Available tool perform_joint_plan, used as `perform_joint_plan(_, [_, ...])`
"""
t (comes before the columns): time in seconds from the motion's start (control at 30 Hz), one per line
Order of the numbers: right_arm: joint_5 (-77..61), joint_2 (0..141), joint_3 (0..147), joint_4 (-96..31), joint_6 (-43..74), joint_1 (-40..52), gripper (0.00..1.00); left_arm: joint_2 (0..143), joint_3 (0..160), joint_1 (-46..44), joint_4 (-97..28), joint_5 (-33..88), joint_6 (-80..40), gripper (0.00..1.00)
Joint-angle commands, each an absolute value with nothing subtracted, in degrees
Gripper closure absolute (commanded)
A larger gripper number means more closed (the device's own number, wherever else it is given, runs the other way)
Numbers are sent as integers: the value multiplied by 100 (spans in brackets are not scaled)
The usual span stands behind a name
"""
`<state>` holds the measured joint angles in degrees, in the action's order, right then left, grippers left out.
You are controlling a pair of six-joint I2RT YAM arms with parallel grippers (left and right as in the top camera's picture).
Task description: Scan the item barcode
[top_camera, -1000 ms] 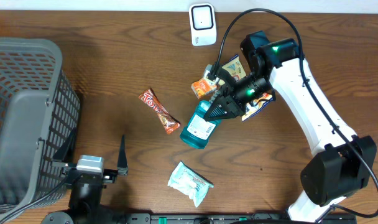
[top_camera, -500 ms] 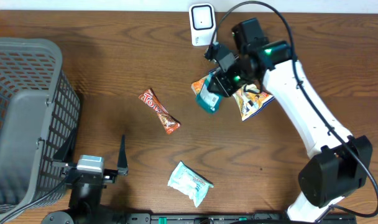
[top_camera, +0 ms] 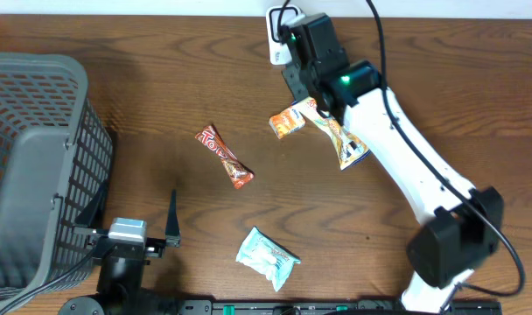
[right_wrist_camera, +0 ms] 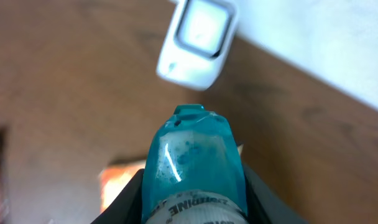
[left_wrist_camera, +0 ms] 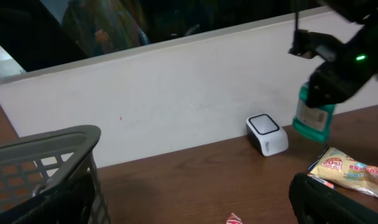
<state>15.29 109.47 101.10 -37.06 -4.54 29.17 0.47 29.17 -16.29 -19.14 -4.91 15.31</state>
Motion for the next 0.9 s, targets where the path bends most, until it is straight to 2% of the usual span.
perform_joint_plan(0.0, [2888,11487,10659,-3332,-425,2967,99,16,2926,-1658,-1909,-565,1605,0])
perform_joint_plan(0.13, [4082,12372,11493,-2862,-810,3011,99,16,2926,-1658,-1922,-565,1605,0])
perform_joint_plan(0.33, [5098,13609,12785,-2093,-1476,3122,99,16,2926,-1658,-1922,-565,1605,0])
perform_joint_plan(0.43, [5413,14151,13203,-1382,-2032,3192,99,16,2926,-1658,-1922,-565,1605,0])
perform_joint_plan(0.47, [5621,14468,13349,-794,-2456,3238,99,16,2926,-1658,-1922,-565,1605,0])
perform_joint_plan(0.7, [6014,15203,13430,1017,-3988,3481,99,16,2926,-1658,-1922,-565,1605,0])
perform_joint_plan(0.87, [6038,15281,13430,1142,-4034,3524,99,16,2926,-1658,-1925,-565,1603,1])
